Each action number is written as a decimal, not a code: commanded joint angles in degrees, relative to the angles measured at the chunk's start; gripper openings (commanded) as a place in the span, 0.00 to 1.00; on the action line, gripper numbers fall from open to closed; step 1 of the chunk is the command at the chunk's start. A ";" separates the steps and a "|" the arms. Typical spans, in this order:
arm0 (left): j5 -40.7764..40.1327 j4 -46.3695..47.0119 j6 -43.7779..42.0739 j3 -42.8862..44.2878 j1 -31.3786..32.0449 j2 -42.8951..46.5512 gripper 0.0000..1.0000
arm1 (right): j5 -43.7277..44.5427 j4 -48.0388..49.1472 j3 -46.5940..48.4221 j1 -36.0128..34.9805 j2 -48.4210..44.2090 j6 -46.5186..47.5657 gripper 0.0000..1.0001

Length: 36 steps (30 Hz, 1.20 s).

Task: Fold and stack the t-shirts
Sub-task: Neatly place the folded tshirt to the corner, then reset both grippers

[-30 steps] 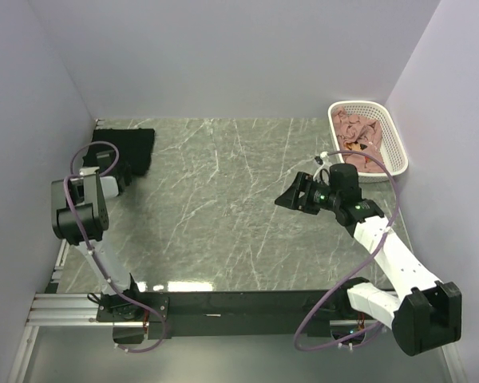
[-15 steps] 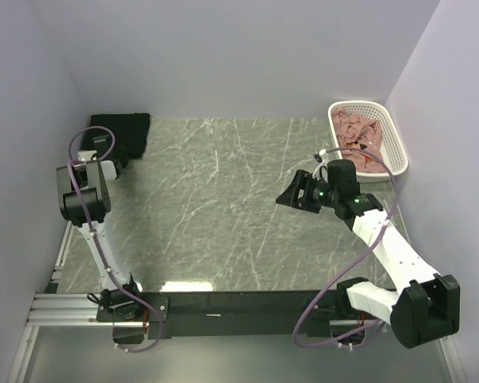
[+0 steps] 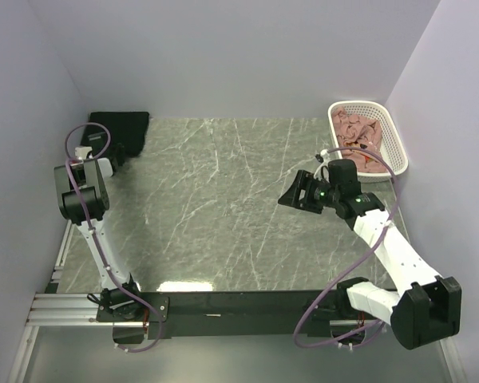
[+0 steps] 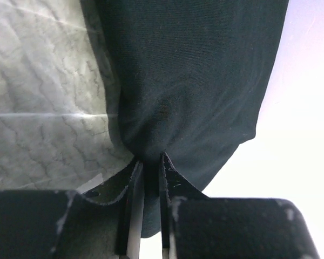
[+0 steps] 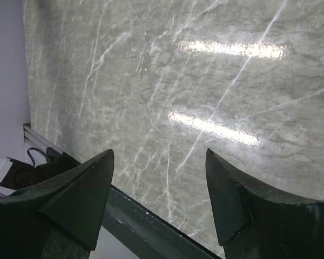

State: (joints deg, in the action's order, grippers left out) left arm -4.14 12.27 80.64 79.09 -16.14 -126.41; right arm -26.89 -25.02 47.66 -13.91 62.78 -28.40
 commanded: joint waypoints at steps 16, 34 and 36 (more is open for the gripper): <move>2.21 -5.14 -6.28 -7.19 -0.56 9.50 0.93 | 8.34 -7.94 5.60 0.38 -11.62 2.12 0.75; 1.51 -40.37 -38.79 -15.83 7.17 62.66 0.99 | 33.56 -24.47 15.10 0.29 -30.33 5.64 0.90; 1.33 -45.03 -41.69 -13.80 7.18 69.87 0.99 | 34.89 -24.12 13.96 0.38 -32.45 5.82 0.92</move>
State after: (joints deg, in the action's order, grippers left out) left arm -0.27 -21.98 48.69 61.14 -9.06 -64.84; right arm 2.35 -47.66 60.82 -13.82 33.71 -23.92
